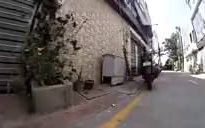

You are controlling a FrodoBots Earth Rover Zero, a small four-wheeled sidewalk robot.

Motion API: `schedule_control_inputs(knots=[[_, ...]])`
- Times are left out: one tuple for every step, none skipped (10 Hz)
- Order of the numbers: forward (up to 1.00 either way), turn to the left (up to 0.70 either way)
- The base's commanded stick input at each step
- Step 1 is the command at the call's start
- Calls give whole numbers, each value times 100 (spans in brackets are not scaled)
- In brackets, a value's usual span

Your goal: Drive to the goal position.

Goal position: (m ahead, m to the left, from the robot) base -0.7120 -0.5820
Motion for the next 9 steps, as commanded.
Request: schedule_control_inputs(knots=[[0, 0], [0, 0], [0, 0], [0, 0], [0, 0], [0, 0], [0, 0], [0, -10], [0, -68]])
